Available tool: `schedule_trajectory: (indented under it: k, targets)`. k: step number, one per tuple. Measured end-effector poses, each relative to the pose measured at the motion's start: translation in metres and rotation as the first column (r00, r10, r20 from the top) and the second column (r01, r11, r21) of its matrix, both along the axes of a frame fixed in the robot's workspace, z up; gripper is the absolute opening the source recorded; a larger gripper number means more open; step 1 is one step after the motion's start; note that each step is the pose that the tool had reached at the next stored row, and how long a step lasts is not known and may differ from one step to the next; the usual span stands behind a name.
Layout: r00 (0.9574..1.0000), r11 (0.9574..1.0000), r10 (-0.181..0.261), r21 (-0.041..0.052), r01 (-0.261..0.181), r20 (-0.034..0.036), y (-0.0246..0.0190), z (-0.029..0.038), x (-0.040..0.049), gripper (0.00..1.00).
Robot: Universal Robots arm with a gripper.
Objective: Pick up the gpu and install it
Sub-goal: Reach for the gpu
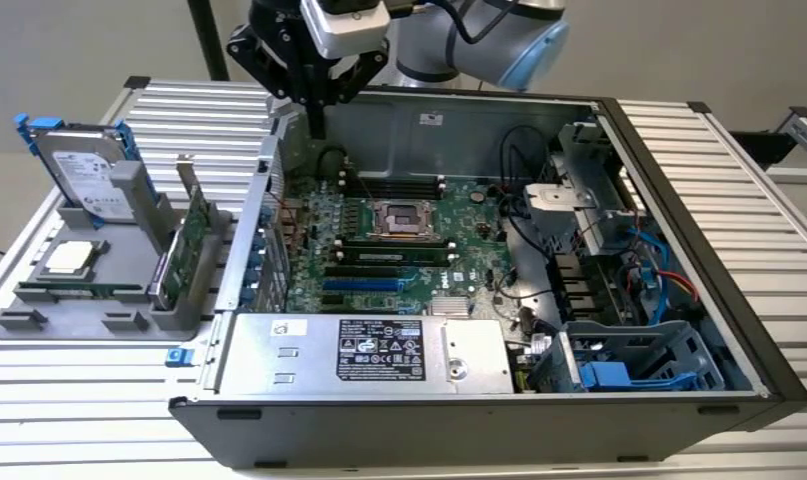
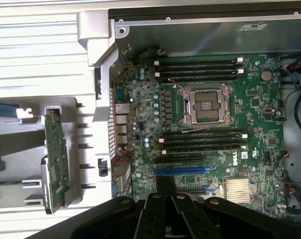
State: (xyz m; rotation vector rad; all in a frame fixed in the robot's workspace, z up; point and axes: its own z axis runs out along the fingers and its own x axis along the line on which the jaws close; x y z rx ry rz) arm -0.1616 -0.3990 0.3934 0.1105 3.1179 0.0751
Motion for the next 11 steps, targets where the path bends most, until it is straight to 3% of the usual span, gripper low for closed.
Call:
schedule_trajectory:
  k: [11]
  targets:
    - [1.0000,1.0000,0.000,0.0001,0.000,0.0000,0.0000,0.0000,-0.0069,0.00]
